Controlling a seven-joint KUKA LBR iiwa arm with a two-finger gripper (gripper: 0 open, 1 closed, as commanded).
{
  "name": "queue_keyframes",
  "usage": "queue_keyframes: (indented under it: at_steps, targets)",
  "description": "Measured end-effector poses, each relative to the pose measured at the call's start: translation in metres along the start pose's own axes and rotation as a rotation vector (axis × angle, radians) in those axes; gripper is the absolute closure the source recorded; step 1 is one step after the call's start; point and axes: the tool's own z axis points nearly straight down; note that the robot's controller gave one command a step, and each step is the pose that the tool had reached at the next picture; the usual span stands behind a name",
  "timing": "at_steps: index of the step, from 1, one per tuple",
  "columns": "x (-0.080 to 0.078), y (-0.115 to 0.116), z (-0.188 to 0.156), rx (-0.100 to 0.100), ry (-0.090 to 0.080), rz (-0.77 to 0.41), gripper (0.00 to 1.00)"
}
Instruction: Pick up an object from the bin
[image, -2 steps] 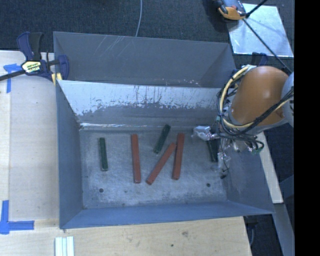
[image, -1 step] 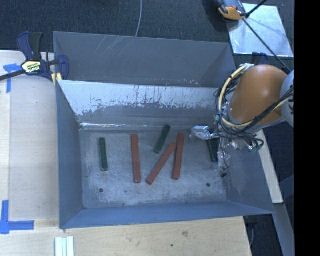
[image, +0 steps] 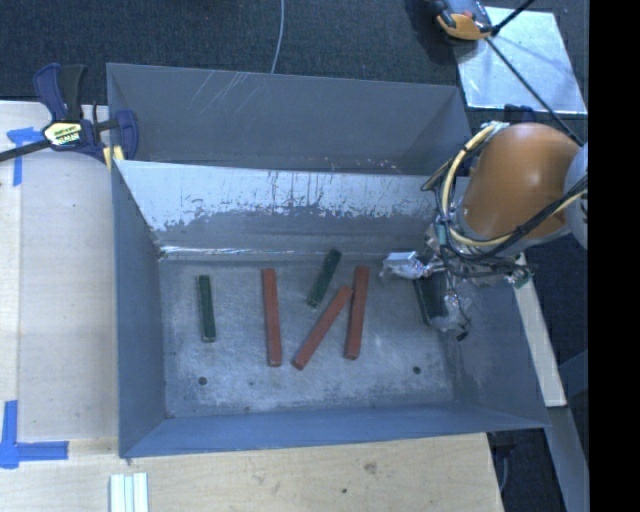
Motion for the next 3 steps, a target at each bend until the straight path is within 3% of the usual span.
queue_keyframes:
  at_steps: [1, 2, 3]
  targets:
    - [0.004, -0.042, 0.012, -0.007, -0.008, -0.329, 1.0]
    - [0.004, -0.042, 0.012, -0.007, -0.008, -0.328, 1.0]
    - [-0.003, -0.027, -0.095, -0.003, 0.0, -0.345, 1.0]
